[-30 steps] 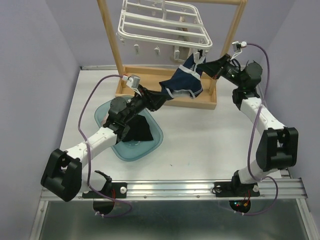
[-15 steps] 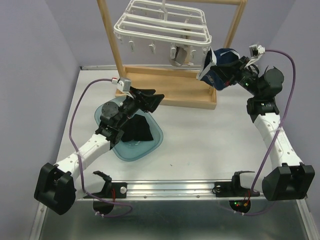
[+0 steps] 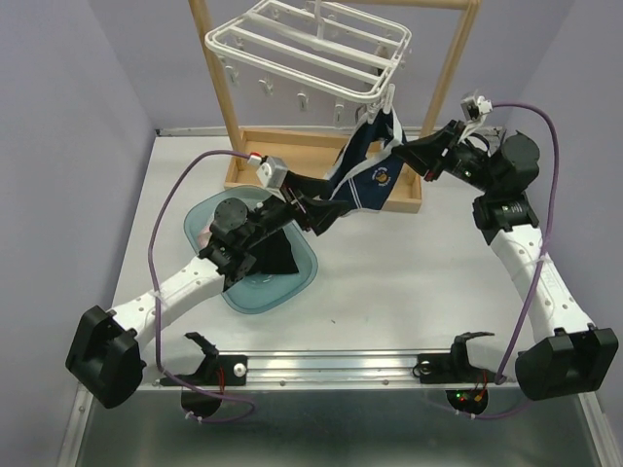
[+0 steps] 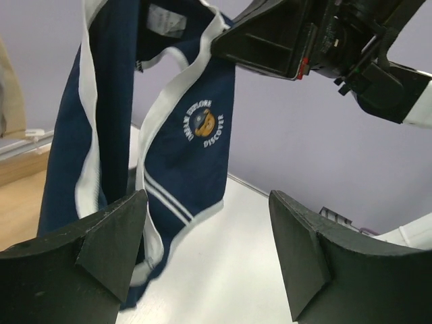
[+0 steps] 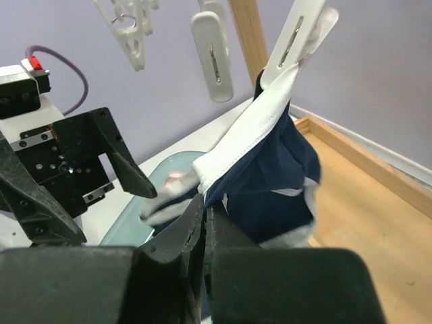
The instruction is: Remove the underwear clipped to the hanger
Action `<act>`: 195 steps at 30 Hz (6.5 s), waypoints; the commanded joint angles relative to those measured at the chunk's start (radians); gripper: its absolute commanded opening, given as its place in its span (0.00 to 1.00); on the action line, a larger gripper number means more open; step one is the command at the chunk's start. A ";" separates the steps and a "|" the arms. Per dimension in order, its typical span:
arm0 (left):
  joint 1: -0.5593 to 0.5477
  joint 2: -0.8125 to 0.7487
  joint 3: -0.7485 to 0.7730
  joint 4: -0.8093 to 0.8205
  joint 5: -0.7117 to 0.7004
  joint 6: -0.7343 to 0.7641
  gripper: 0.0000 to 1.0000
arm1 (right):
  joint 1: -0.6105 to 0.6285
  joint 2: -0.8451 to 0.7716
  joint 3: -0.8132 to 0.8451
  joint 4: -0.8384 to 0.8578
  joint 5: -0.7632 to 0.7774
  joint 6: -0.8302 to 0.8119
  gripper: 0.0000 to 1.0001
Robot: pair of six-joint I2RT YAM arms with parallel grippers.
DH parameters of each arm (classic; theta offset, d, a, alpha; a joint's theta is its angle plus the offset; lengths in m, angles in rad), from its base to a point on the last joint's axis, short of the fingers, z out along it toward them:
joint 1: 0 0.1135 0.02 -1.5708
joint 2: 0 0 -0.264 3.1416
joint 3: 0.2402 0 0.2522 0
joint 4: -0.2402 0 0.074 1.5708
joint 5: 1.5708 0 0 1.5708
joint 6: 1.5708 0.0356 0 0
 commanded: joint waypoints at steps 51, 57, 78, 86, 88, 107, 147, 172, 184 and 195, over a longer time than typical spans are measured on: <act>-0.101 0.195 0.131 0.123 -0.370 0.196 0.00 | 0.144 0.048 0.130 -0.121 0.190 -0.126 0.49; -0.084 0.129 0.087 0.103 -0.376 0.193 0.00 | 0.114 0.067 0.153 -0.119 0.188 -0.135 0.66; 0.014 0.043 0.054 0.023 -0.309 0.176 0.00 | 0.106 0.332 0.440 -0.096 0.069 -0.092 0.77; 0.019 0.046 0.061 0.022 -0.289 0.165 0.00 | 0.089 0.372 0.481 -0.094 0.065 -0.064 0.78; 0.019 0.048 0.061 0.022 -0.282 0.159 0.00 | 0.087 0.390 0.503 -0.084 0.059 -0.031 0.78; 0.019 0.059 0.065 0.020 -0.247 0.131 0.00 | 0.086 0.465 0.497 0.194 0.061 0.206 0.74; 0.025 -0.193 -0.016 -0.282 -0.437 0.154 0.00 | 0.049 0.318 0.230 0.222 0.102 0.089 0.99; 0.217 -0.364 -0.226 -0.591 -0.767 -0.198 0.51 | 0.045 0.082 -0.197 0.100 0.180 -0.285 1.00; 0.217 -0.504 -0.079 -0.825 -0.795 -0.254 0.96 | 0.023 0.096 -0.206 0.022 0.314 -0.406 1.00; 0.218 -0.641 0.019 -0.840 -0.540 0.154 0.96 | 0.023 0.205 -0.138 -0.044 0.254 -0.495 1.00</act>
